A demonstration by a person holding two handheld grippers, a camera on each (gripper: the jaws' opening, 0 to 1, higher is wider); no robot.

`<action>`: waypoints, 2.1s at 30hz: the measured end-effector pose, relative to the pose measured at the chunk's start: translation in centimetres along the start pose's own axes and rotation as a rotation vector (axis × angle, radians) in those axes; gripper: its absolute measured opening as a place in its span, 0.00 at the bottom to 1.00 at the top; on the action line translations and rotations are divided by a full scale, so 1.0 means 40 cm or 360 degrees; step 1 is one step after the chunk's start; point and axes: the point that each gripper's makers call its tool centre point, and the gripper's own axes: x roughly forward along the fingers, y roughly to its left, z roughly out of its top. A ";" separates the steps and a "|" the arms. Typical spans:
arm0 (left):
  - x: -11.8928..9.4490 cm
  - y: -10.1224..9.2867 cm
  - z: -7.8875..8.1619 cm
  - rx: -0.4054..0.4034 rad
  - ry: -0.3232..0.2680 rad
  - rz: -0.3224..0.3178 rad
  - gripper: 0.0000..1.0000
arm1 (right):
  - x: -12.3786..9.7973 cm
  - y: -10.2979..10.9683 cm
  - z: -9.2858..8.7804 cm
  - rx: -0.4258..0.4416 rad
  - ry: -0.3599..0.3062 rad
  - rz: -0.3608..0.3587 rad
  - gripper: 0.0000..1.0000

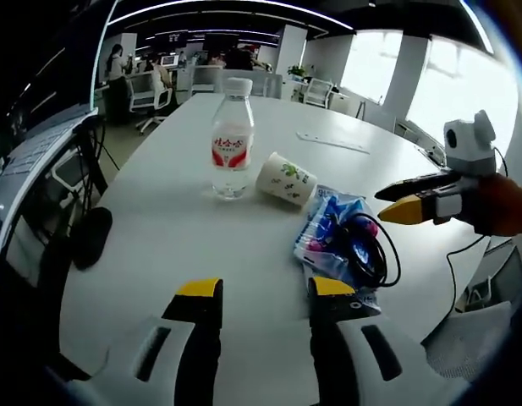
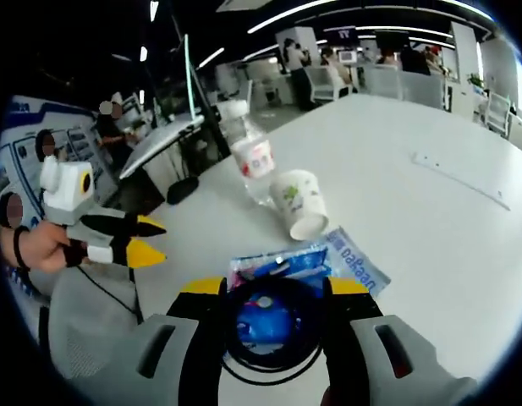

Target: Arrange the tabletop items into an orderly group along one side of the table until the central work area is clear of visible clutter.

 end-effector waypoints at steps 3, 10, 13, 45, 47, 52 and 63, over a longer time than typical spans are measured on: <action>0.000 -0.001 -0.004 -0.0006 0.0003 -0.0003 0.39 | 0.018 -0.014 0.017 -0.0014 0.0006 -0.0011 0.44; 0.002 -0.004 -0.017 -0.0014 0.0022 -0.0017 0.39 | 0.072 -0.043 0.043 -0.0010 0.0045 -0.0038 0.44; 0.000 -0.002 -0.019 -0.0018 0.0022 -0.0016 0.39 | 0.102 -0.054 0.060 -0.0007 0.0053 -0.0044 0.44; -0.008 0.032 -0.022 -0.0076 0.0027 0.0015 0.38 | 0.280 -0.085 0.090 -0.0117 0.0276 -0.0021 0.47; -0.009 0.032 -0.023 -0.0077 0.0029 0.0016 0.38 | 0.283 -0.085 0.086 -0.0124 0.0291 -0.0019 0.46; -0.008 0.031 -0.029 -0.0075 0.0040 0.0017 0.37 | 0.283 -0.093 0.061 -0.0210 0.0371 -0.0026 0.38; -0.007 0.024 -0.024 -0.0065 0.0037 0.0014 0.37 | 0.277 -0.098 0.072 -0.0109 0.0296 -0.0021 0.36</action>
